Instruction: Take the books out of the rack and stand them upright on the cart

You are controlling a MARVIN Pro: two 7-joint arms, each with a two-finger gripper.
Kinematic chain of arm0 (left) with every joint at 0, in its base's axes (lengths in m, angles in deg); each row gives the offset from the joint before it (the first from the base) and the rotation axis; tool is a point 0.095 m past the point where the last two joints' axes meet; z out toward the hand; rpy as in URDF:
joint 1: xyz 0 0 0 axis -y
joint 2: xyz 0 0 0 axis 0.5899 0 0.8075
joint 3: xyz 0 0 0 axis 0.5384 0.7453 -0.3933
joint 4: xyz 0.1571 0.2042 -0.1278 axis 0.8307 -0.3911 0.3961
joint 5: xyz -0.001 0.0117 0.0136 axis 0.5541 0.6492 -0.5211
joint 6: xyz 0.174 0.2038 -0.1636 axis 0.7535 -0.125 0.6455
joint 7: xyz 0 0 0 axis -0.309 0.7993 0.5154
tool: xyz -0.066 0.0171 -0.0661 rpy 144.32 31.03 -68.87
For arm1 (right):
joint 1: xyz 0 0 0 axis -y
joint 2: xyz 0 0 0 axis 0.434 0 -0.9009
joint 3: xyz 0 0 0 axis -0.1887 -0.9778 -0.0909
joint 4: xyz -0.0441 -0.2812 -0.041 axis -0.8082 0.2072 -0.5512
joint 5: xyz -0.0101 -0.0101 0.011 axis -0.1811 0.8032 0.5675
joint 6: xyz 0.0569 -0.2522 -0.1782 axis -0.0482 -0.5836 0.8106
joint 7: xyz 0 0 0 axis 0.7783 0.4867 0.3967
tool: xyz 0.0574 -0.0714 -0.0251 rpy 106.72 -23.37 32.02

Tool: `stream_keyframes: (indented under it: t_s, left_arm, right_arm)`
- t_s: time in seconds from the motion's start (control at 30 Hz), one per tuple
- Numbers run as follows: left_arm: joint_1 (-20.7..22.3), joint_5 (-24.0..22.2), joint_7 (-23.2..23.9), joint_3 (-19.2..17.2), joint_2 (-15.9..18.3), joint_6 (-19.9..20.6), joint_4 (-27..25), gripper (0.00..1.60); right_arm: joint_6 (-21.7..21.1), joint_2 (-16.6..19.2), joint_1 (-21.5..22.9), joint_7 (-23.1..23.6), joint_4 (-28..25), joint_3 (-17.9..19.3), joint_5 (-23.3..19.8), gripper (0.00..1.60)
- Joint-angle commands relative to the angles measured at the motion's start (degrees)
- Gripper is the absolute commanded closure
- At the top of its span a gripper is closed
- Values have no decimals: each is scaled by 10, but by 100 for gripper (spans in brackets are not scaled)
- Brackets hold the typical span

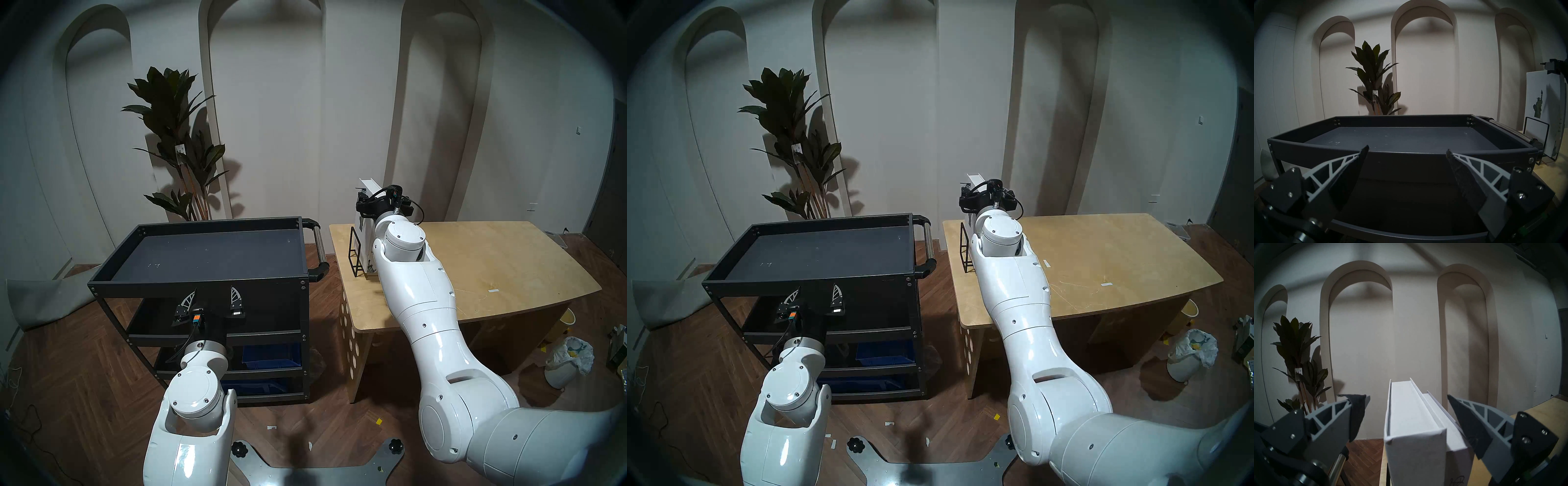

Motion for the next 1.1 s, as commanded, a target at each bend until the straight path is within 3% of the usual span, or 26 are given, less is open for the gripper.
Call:
stream_keyframes:
  t_s: [0.0, 0.43, 1.07]
  left_arm:
    - [3, 2, -1, 1, 0, -1, -14, 0]
    - [3, 1, -7, 3, 0, -2, -12, 0]
    - [4, -3, -10, 5, 1, -4, -12, 0]
  right_arm:
    - [9, 0, 20, 5, 4, -1, -2, 0]
    - [19, -1, 32, 11, 32, 0, 3, 0]
    - [11, -2, 14, 21, -10, -1, 9, 4]
